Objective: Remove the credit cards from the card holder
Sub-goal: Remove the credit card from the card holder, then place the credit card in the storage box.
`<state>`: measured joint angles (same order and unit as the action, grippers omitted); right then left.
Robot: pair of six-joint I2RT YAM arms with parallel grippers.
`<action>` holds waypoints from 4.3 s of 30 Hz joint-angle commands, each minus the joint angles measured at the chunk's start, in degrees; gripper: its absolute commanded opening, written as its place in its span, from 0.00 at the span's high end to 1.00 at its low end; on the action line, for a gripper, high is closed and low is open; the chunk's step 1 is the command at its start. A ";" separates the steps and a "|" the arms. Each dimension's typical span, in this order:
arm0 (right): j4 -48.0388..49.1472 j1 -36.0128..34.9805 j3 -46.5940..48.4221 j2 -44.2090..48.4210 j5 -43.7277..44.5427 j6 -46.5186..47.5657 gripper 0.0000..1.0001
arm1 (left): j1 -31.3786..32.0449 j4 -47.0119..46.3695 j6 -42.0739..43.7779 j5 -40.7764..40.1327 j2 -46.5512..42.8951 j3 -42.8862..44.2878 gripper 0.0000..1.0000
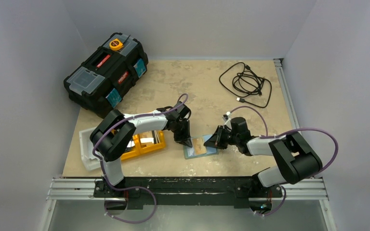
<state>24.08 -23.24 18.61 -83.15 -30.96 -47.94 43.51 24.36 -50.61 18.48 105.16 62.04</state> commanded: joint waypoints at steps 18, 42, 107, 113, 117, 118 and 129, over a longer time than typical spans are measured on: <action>1.80 3.34 -2.08 -0.86 -1.77 2.73 0.70 | -0.87 5.00 1.70 -7.84 1.95 -1.62 1.00; 0.01 4.45 -1.56 -1.57 -1.39 3.70 1.00 | -0.86 5.16 1.87 -7.60 2.24 -1.63 1.00; -16.88 -6.43 21.93 13.36 1.78 -5.81 0.19 | -14.21 7.09 3.26 1.36 -34.88 -6.60 1.00; -26.52 -6.42 23.93 14.31 8.89 0.62 0.07 | -15.30 24.60 7.48 -24.88 -34.39 -1.46 1.00; -28.11 -6.38 23.75 14.18 10.61 2.53 0.06 | -15.49 29.22 7.94 -34.64 -31.81 -1.08 1.00; -28.55 -6.37 23.73 14.04 11.06 2.98 0.05 | -15.54 29.49 7.91 -36.21 -30.89 -1.15 1.00; -30.21 -6.86 22.88 13.63 13.28 6.06 0.04 | -15.63 30.92 8.14 -41.58 -20.65 0.93 1.00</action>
<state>-5.80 -29.67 40.51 -69.71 -19.84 -44.27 28.14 54.11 -43.79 -19.81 84.18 60.75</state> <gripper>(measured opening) 0.954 0.005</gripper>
